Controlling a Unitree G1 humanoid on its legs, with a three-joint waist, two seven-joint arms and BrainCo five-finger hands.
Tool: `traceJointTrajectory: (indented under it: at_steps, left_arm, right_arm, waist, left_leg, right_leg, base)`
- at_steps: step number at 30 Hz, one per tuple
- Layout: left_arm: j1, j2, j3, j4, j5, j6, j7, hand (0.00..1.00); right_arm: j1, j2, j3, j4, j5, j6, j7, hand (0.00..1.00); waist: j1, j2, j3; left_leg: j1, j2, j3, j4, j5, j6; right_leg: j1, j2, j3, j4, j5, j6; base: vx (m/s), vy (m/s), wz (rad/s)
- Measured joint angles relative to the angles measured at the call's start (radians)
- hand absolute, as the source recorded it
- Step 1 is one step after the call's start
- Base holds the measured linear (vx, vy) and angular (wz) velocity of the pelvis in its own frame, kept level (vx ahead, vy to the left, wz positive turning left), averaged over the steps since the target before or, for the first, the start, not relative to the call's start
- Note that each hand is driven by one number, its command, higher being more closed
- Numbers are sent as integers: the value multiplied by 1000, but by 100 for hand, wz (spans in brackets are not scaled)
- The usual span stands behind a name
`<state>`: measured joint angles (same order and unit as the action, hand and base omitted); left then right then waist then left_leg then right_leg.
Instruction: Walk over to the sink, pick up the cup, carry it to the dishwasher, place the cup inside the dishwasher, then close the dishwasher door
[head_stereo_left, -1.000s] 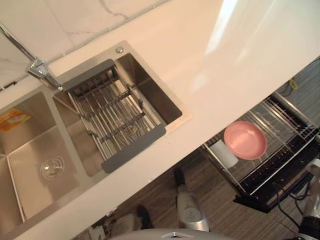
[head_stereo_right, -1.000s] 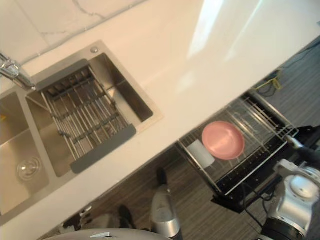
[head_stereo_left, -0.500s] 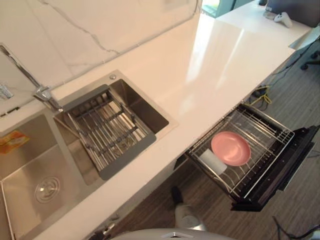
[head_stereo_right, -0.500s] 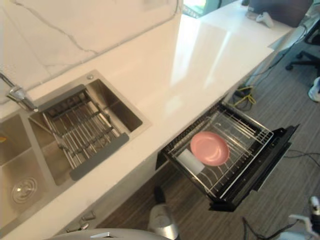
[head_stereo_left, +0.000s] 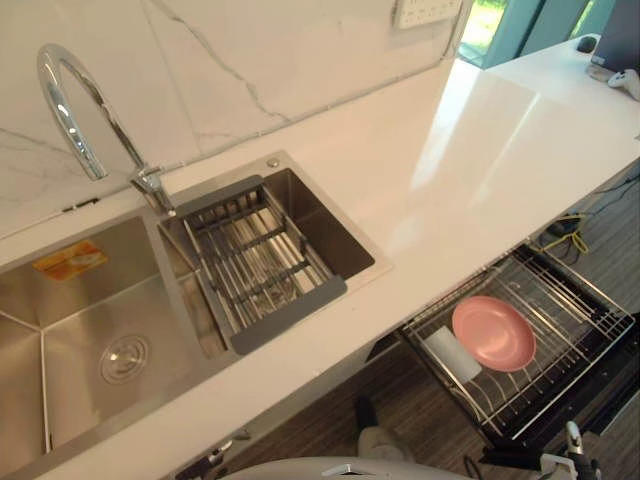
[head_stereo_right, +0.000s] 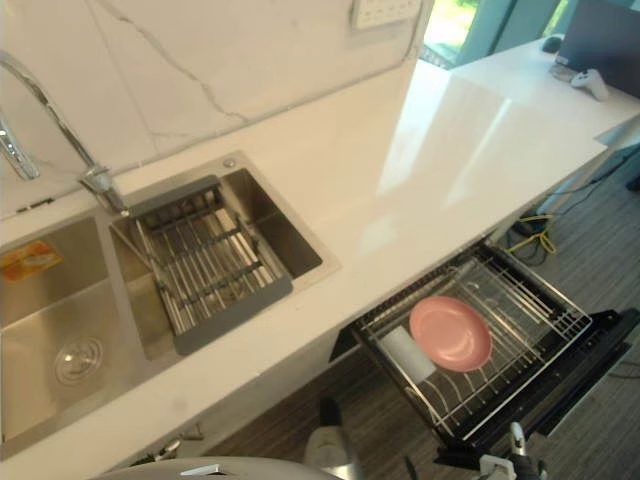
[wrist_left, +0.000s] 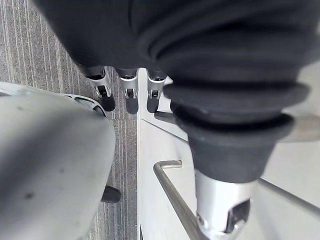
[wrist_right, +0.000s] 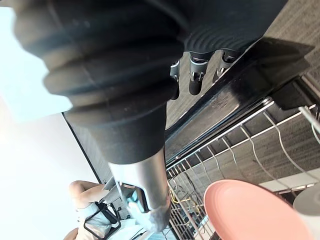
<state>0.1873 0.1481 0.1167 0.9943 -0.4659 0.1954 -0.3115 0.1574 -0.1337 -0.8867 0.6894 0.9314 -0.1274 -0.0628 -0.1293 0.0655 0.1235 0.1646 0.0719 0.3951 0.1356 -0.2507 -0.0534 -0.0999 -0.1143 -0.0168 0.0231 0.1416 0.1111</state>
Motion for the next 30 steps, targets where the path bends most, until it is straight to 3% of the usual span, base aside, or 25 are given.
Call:
traceJointTrajectory:
  at_steps: [9, 18, 26, 28, 30]
  left_arm:
    - [-10, -14, 1, -14, 1, 1, 2, 0]
    - [-19, -14, -2, -42, 0, -23, 2, 0]
    - [-13, -29, -27, -40, 1, -45, -1, 0]
    - [-5, -26, -41, -41, 0, -51, -3, 0]
    - [-2, -30, -43, -45, -1, -56, -11, 0]
  right_arm:
    - [71, 84, 200, 18, -75, -110, -60, 0]
    - [84, 77, 422, 28, -96, -153, -102, 0]
    - [-19, 52, 530, 25, -91, -180, -132, 0]
    - [-49, 33, 529, 25, -50, -183, -132, 0]
    - [-84, 11, 529, 25, -16, -185, -125, 0]
  waist:
    - [31, -17, -5]
    - [64, -43, -12]
    - [82, -33, -15]
    - [105, -16, -21]
    - [109, -1, -17]
  left_leg:
    - [28, -14, -60, -54, 44, 3]
    - [12, -18, -156, -124, 114, -3]
    - [-46, -29, -287, -146, 173, -2]
    - [-61, -29, -326, -151, 188, -3]
    - [-78, -32, -354, -155, 202, -4]
  right_leg:
    - [21, -21, -57, 34, -27, 1]
    - [30, -41, -153, 30, -30, -6]
    - [43, -73, -276, 18, -30, -7]
    - [53, -79, -316, 13, -31, -7]
    - [55, -87, -346, 14, -34, -9]
  base:
    - [-26, -30, 18]
    - [-29, -40, 30]
    - [-25, -30, 49]
    - [-30, -32, 53]
    - [-43, -27, 46]
